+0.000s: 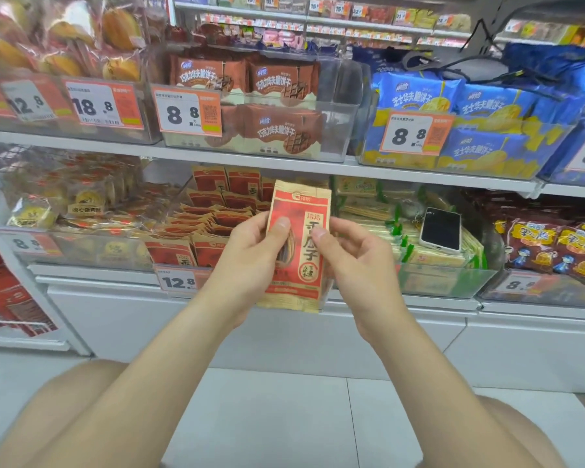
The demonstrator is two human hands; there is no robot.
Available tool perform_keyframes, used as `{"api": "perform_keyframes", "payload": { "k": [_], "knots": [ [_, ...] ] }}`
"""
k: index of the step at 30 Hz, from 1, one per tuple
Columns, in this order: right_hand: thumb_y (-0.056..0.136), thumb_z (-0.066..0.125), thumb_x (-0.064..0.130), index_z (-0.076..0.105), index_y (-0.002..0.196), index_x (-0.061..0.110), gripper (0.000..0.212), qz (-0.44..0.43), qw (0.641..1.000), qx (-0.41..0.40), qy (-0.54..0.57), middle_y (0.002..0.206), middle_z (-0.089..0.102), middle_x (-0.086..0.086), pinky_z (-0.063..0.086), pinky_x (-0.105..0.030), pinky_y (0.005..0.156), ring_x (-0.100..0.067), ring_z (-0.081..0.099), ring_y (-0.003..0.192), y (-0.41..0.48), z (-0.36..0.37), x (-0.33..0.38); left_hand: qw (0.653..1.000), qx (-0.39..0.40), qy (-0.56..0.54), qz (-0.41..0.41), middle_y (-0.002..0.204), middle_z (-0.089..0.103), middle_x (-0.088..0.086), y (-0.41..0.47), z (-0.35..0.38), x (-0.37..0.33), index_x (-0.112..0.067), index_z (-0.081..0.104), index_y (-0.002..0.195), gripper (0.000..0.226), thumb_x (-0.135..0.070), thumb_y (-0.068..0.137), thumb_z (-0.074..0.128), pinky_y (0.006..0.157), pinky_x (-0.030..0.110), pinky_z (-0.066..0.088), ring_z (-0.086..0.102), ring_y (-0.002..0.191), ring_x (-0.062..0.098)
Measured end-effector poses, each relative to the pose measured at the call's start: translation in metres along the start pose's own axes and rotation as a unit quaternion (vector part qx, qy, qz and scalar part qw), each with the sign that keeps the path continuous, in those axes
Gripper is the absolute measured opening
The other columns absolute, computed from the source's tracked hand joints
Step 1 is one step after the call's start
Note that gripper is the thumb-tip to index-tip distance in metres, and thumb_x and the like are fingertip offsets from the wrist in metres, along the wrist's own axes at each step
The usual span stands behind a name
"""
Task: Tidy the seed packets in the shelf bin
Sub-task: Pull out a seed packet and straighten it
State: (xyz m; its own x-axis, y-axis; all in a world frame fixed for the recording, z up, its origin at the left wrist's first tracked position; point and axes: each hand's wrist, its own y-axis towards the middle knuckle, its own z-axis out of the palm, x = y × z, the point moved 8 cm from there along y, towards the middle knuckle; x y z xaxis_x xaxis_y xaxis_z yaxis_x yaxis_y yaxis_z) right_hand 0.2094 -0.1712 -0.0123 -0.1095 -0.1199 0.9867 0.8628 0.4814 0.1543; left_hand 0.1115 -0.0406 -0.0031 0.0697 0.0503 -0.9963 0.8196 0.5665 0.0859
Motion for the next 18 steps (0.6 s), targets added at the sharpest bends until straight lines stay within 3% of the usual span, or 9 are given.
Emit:
{"api": "perform_keyframes", "payload": {
  "k": [4, 7, 10, 12, 14, 16, 18],
  "knots": [
    [0.111, 0.056, 0.032, 0.074, 0.122, 0.015, 0.027, -0.069, 0.994, -0.012, -0.086, 0.101, 0.081, 0.001, 0.061, -0.030, 0.070, -0.014, 0.078, 0.090, 0.008, 0.029, -0.019, 0.996, -0.080, -0.040, -0.026, 0.100, 0.083, 0.006, 0.014, -0.020, 0.014, -0.015, 0.076, 0.116, 0.040, -0.033, 0.117, 0.041, 0.074, 0.031, 0.066, 0.080, 0.094, 0.023],
    [0.112, 0.053, 0.032, 0.071, 0.118, 0.014, 0.026, -0.109, 0.987, -0.008, -0.117, 0.097, 0.078, 0.008, 0.055, -0.020, 0.067, -0.009, 0.075, 0.086, 0.023, 0.053, -0.025, 0.989, -0.146, 0.004, -0.022, 0.096, 0.081, 0.010, 0.033, -0.044, 0.020, -0.012, 0.076, 0.105, 0.046, -0.037, 0.117, 0.039, 0.079, 0.041, 0.063, 0.077, 0.094, 0.030],
    [0.107, 0.051, 0.025, 0.065, 0.107, 0.016, 0.017, -0.146, 0.981, -0.005, -0.127, 0.081, 0.072, 0.019, 0.044, -0.013, 0.059, -0.003, 0.067, 0.068, 0.038, 0.079, -0.003, 0.980, -0.190, 0.061, 0.000, 0.094, 0.079, 0.001, 0.051, -0.065, 0.010, -0.016, 0.074, 0.102, 0.043, -0.034, 0.118, 0.039, 0.080, 0.043, 0.060, 0.075, 0.089, 0.022],
    [0.101, 0.050, 0.022, 0.061, 0.095, 0.018, 0.013, -0.130, 0.982, -0.005, -0.138, 0.068, 0.067, 0.023, 0.036, -0.013, 0.051, -0.003, 0.059, 0.056, 0.053, 0.094, 0.013, 0.973, -0.207, 0.103, 0.017, 0.091, 0.076, -0.001, 0.060, -0.075, -0.005, -0.015, 0.072, 0.101, 0.043, -0.035, 0.117, 0.037, 0.076, 0.040, 0.058, 0.071, 0.085, 0.018],
    [0.095, 0.047, 0.026, 0.058, 0.085, 0.022, 0.015, -0.087, 0.983, 0.001, -0.160, 0.063, 0.064, 0.020, 0.037, -0.021, 0.050, -0.006, 0.055, 0.052, 0.070, 0.105, 0.029, 0.971, -0.209, 0.113, 0.010, 0.086, 0.074, -0.001, 0.070, -0.084, -0.022, -0.013, 0.070, 0.096, 0.044, -0.035, 0.115, 0.037, 0.073, 0.039, 0.054, 0.067, 0.078, 0.017],
    [0.092, 0.044, 0.032, 0.055, 0.077, 0.023, 0.020, -0.026, 0.982, 0.035, -0.186, 0.061, 0.061, 0.015, 0.038, -0.031, 0.054, -0.007, 0.051, 0.054, 0.083, 0.120, 0.043, 0.969, -0.220, 0.104, -0.034, 0.073, 0.067, -0.006, 0.076, -0.099, -0.036, -0.012, 0.065, 0.085, 0.044, -0.033, 0.114, 0.040, 0.066, 0.037, 0.047, 0.057, 0.067, 0.011],
    [0.093, 0.045, 0.033, 0.051, 0.071, 0.022, 0.025, 0.033, 0.977, 0.076, -0.198, 0.057, 0.054, 0.012, 0.033, -0.033, 0.056, -0.005, 0.046, 0.054, 0.089, 0.137, 0.056, 0.964, -0.233, 0.087, -0.090, 0.065, 0.057, -0.010, 0.075, -0.118, -0.057, -0.017, 0.057, 0.075, 0.042, -0.032, 0.111, 0.042, 0.064, 0.037, 0.043, 0.051, 0.063, 0.011]
  ]
}}
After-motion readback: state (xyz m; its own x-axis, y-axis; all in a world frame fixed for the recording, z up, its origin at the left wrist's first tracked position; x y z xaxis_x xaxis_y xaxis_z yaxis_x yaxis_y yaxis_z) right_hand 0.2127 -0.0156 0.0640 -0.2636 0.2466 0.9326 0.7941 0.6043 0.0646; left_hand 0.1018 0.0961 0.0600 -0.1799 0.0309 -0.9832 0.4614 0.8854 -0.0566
